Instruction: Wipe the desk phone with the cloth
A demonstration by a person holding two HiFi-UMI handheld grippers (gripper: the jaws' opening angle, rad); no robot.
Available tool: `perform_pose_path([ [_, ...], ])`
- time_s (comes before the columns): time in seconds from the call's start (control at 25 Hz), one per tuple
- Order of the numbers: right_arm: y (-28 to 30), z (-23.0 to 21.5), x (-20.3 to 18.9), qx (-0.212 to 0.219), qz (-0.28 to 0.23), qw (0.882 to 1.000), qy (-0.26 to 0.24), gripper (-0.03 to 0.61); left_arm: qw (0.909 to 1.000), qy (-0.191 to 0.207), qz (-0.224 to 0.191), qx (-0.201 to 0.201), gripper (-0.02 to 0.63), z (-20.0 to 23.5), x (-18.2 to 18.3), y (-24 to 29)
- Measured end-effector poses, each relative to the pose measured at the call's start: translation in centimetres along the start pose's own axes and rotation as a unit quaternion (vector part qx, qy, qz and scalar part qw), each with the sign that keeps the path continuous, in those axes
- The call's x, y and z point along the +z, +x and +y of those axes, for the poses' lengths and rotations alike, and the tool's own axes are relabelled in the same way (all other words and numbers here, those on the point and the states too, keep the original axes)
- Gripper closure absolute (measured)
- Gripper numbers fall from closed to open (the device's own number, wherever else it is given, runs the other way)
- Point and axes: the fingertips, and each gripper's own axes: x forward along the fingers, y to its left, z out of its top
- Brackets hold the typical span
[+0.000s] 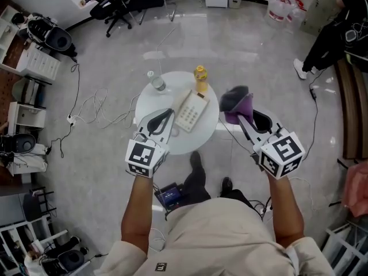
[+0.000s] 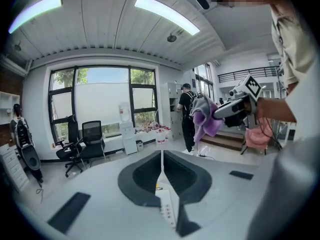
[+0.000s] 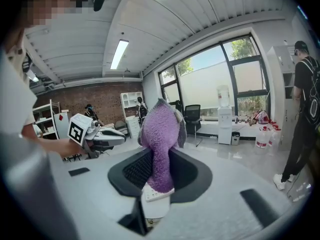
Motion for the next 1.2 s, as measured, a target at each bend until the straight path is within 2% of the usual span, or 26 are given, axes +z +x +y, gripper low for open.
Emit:
perform_pose_path([
  [0.52, 5.6, -1.9, -2.7, -0.008, 0.032, 0.999, 0.019, 0.499, 0.9975, -0.012, 0.068, -0.013, 0.598, 3.8, -7.6, 6.1],
  [0.84, 8.8, -3.3, -5.4, -0.013, 0.052, 0.998, 0.031, 0.499, 0.9937, -0.016, 0.109, -0.022, 0.597, 5.9, -14.0, 9.9],
  [1.2, 10.6, -3.9, -7.3, -0.018, 0.072, 0.996, 0.041, 0.499, 0.9875, -0.021, 0.154, -0.027, 0.597, 7.0, -19.3, 12.9],
])
